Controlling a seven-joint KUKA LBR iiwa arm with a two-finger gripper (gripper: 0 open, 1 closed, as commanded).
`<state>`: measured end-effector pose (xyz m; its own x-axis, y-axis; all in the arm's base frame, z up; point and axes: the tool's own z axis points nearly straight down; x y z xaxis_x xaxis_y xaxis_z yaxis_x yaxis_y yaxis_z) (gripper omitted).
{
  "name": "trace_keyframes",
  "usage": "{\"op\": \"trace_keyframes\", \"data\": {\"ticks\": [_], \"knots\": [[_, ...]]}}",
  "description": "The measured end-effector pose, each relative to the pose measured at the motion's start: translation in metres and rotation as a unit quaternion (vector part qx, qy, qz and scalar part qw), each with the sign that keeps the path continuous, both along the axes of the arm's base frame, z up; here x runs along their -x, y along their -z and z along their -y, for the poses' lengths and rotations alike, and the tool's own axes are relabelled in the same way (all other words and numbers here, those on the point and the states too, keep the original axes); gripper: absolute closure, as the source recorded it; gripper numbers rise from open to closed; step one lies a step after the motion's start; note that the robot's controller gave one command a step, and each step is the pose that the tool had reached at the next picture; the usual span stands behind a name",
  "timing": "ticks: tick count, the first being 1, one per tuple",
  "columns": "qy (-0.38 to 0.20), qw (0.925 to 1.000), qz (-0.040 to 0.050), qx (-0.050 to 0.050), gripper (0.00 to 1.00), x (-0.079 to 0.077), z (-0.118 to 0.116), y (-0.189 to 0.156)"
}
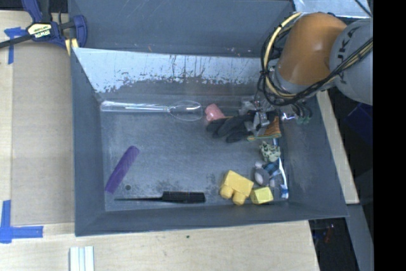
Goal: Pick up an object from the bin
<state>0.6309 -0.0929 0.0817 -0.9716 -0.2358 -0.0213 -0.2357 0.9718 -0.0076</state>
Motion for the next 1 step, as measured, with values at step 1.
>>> {"op": "trace_keyframes", "data": {"ticks": [1], "knots": [[-0.001,1.0,0.0005,0.0,1.0,-0.0001,-0.0003,-0.0178]]}}
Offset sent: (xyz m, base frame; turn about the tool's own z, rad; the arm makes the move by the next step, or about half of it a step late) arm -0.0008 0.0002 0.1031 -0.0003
